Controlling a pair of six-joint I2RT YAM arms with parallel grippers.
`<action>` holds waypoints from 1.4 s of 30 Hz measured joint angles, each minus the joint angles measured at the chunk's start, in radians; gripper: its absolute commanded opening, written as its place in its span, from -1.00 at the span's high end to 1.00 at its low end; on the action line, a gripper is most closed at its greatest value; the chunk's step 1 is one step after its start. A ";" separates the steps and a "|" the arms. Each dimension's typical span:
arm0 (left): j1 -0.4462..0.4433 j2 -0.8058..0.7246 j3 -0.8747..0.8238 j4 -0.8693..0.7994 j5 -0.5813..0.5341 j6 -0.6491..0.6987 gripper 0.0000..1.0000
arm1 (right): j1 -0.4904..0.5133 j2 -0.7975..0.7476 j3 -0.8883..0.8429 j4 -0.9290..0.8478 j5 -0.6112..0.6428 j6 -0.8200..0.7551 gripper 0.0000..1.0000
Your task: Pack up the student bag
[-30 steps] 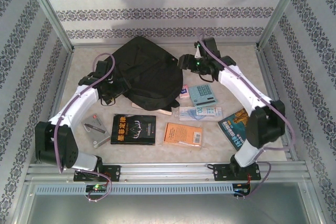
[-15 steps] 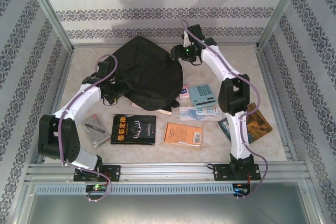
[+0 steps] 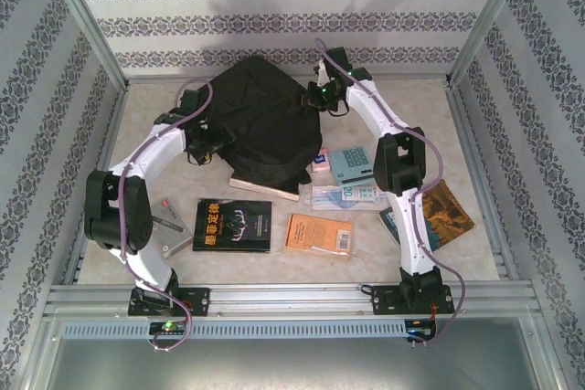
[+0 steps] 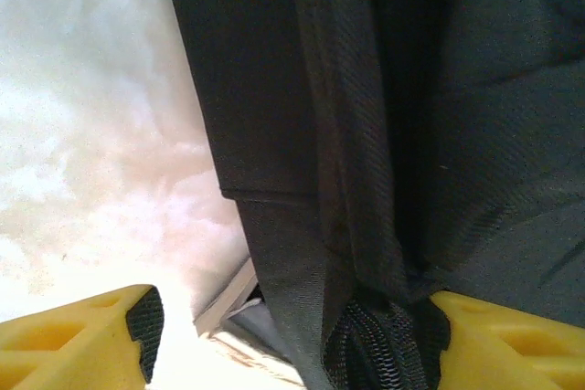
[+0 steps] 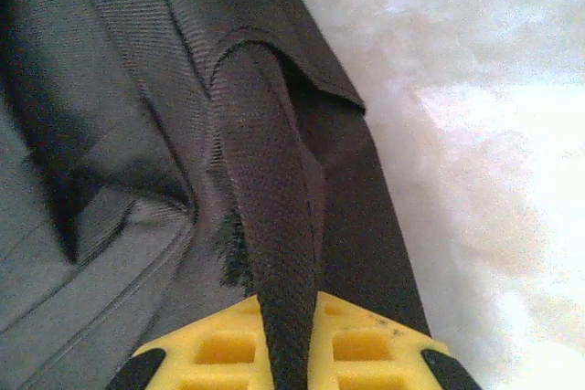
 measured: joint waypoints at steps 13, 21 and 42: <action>0.005 -0.109 0.198 -0.089 -0.117 0.121 -0.70 | 0.168 -0.729 -0.943 0.435 0.104 0.435 0.68; -0.018 -0.216 0.089 -0.089 0.019 0.136 -0.67 | 0.224 -0.742 -1.124 0.481 0.117 0.491 -0.18; -0.202 -0.046 0.059 0.031 0.212 -0.074 -0.52 | 0.085 -0.616 -0.927 0.320 -0.031 0.345 0.22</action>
